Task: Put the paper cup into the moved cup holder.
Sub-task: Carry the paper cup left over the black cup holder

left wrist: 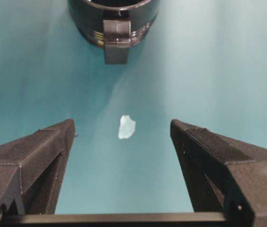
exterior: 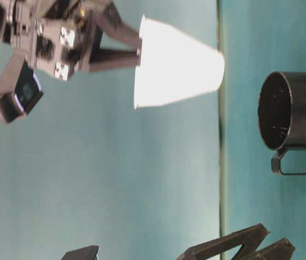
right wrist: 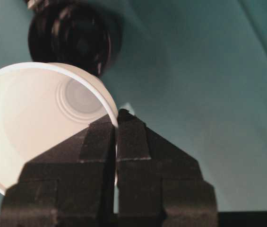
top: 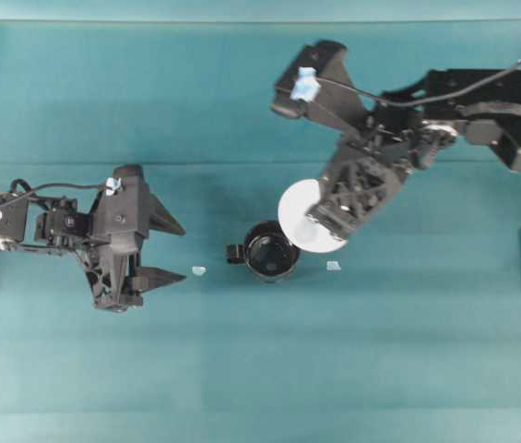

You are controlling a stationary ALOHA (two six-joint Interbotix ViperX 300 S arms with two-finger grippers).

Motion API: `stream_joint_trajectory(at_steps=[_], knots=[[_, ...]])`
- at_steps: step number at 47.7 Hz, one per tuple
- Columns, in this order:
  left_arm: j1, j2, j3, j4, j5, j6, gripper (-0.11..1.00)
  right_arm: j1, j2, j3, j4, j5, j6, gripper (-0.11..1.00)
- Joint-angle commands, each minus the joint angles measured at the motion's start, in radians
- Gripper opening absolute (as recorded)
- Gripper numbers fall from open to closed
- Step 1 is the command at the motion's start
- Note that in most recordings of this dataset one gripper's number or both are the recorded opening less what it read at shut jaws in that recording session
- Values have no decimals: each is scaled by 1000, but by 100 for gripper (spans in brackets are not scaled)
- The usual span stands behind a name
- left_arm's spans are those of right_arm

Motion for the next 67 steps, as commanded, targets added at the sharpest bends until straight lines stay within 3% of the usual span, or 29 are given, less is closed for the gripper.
stream_joint_trajectory(at_steps=[1, 30, 67], knots=[[-2, -5, -14, 2, -5, 2, 83, 6, 5, -32, -3, -21, 2, -8], [-2, -2, -14, 2, -5, 2, 83, 46, 190, -77, -21, -87, 2, -8], [-2, 2, -18, 2, -5, 2, 83, 51, 232, -57, -23, -124, -6, -8]])
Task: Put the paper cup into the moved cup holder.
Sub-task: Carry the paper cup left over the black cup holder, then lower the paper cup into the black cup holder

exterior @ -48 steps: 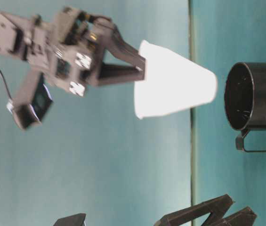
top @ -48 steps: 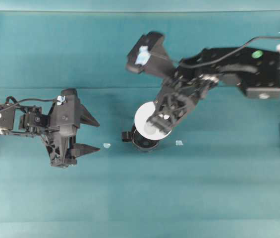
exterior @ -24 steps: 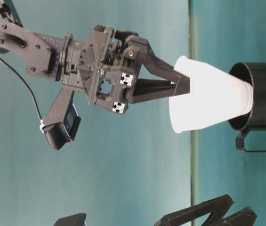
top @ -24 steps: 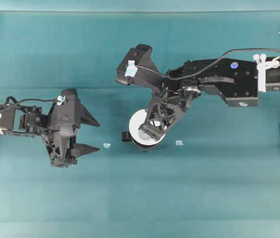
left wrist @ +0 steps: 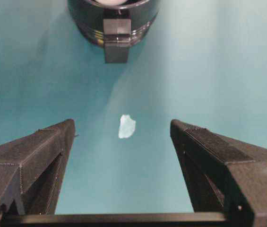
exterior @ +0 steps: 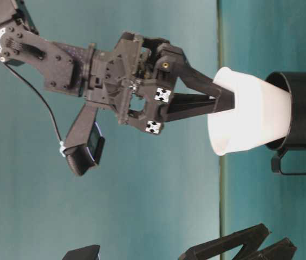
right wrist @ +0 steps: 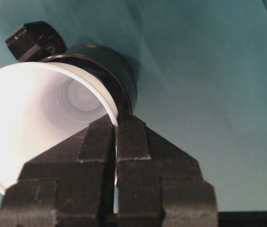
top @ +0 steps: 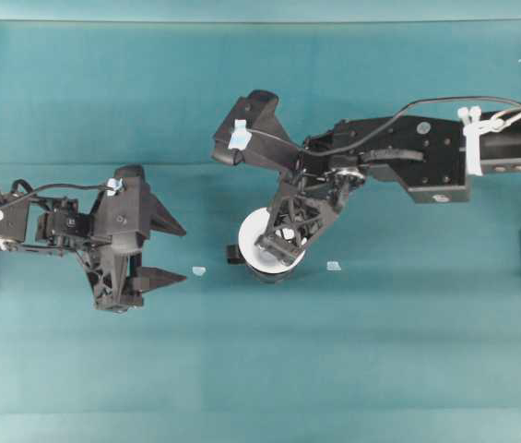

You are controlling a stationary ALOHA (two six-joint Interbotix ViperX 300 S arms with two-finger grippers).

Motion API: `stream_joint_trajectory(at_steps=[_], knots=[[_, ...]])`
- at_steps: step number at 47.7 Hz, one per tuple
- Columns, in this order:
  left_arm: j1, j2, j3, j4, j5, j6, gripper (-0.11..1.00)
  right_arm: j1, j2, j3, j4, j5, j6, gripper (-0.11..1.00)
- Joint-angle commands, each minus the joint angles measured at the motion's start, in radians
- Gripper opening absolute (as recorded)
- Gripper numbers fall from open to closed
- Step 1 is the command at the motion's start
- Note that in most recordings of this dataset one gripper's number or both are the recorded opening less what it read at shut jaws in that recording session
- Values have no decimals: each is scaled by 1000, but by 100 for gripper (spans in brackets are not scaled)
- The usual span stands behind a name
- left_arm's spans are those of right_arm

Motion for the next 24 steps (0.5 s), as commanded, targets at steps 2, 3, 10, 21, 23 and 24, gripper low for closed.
stream_joint_trajectory(at_steps=[2, 3, 10, 21, 23, 24], knots=[[-3, -3, -17, 2, -5, 0, 83, 6, -5, -5, -2, -3, -5, -8], [-2, -2, -18, 2, -5, 0, 83, 6, -3, -5, 0, -5, -5, -8], [-2, 2, -20, 2, -5, 0, 83, 8, 8, -5, -2, -5, -6, -8], [-2, 12, -31, 2, -3, 2, 83, 15, 17, -5, -2, 3, -6, -8], [-2, 12, -32, 2, -5, 2, 83, 15, 17, -5, 0, 6, -6, -8], [-2, 14, -34, 2, -5, 2, 83, 15, 17, -5, -2, 8, -6, -8]])
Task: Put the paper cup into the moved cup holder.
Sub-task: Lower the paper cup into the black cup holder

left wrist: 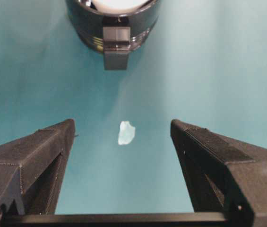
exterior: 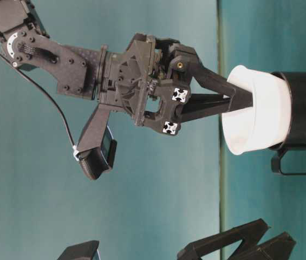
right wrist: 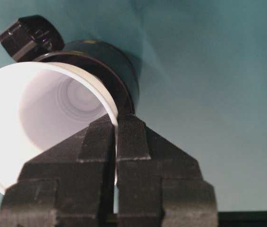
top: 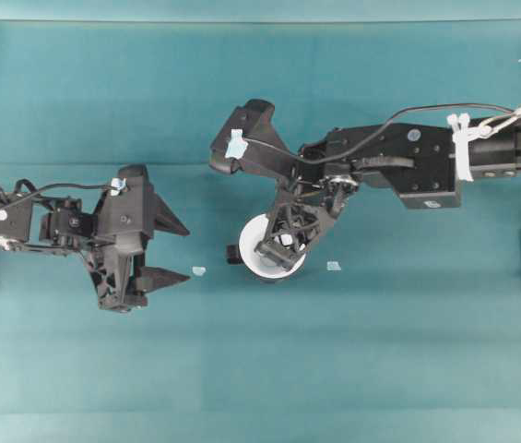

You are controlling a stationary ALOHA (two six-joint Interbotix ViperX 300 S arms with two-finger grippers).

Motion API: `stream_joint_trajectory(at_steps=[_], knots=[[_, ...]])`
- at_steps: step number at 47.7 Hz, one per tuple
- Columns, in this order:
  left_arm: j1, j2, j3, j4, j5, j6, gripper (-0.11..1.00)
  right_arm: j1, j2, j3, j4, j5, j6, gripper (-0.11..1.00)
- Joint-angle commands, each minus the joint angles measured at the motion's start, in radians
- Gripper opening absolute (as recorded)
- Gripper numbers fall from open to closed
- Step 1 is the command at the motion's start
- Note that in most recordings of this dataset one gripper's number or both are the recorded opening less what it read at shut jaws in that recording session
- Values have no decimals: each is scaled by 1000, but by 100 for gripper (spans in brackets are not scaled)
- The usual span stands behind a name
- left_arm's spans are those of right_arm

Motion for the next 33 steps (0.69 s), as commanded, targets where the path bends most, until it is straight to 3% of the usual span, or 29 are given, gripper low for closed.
stream_joint_trajectory(at_steps=[1, 22, 33], knots=[[0, 0, -18, 3, -5, 2, 83, 5, -8, -3, -2, 5, -6, -8], [0, 2, -18, 3, -3, 2, 83, 5, -8, -5, -5, -17, -18, -7], [0, 2, -18, 3, -5, 2, 83, 5, -8, -5, 0, -20, -20, -2]])
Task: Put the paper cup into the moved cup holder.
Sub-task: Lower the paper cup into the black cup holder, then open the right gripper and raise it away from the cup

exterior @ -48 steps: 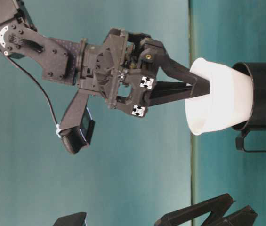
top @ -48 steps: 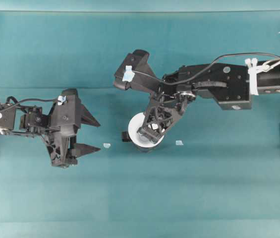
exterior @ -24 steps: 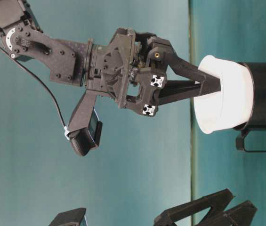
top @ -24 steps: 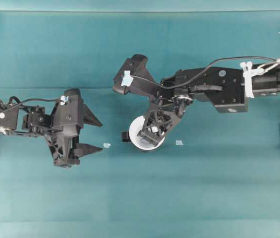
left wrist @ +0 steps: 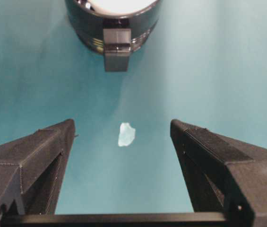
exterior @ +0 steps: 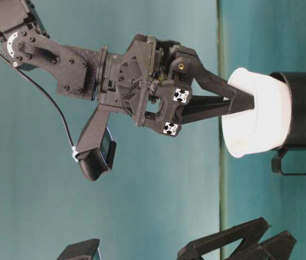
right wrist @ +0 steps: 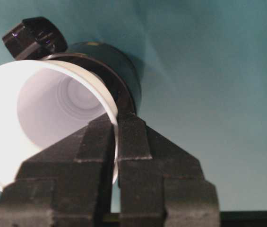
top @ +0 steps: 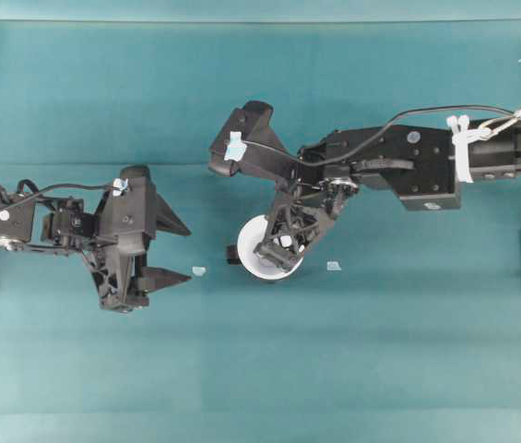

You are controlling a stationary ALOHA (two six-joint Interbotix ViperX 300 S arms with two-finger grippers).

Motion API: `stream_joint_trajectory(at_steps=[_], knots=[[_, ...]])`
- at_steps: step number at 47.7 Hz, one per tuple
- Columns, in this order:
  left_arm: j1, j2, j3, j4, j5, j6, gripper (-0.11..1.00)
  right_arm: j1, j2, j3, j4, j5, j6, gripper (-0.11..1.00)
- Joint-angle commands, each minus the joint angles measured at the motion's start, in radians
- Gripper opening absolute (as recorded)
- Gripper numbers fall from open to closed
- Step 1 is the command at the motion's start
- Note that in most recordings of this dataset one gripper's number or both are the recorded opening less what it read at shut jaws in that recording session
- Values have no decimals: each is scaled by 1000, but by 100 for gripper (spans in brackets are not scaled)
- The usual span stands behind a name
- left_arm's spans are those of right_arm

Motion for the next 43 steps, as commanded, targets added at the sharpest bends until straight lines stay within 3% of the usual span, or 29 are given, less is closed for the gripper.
stream_joint_trajectory(at_steps=[1, 8, 20, 23, 43], knots=[[0, -3, -17, 2, -6, 0, 83, 3, -8, -6, 2, -5, -14, -1], [0, -2, -17, 2, -6, 2, 83, 3, -8, -6, 2, 0, -12, 12], [0, -2, -17, 2, -6, 3, 83, 3, -8, -6, -2, 2, -8, 68], [0, -2, -17, 2, -6, 3, 83, 3, -8, -6, -3, 2, -8, 77], [0, -3, -17, 2, -6, 2, 83, 3, -41, -3, -3, 2, -8, 78]])
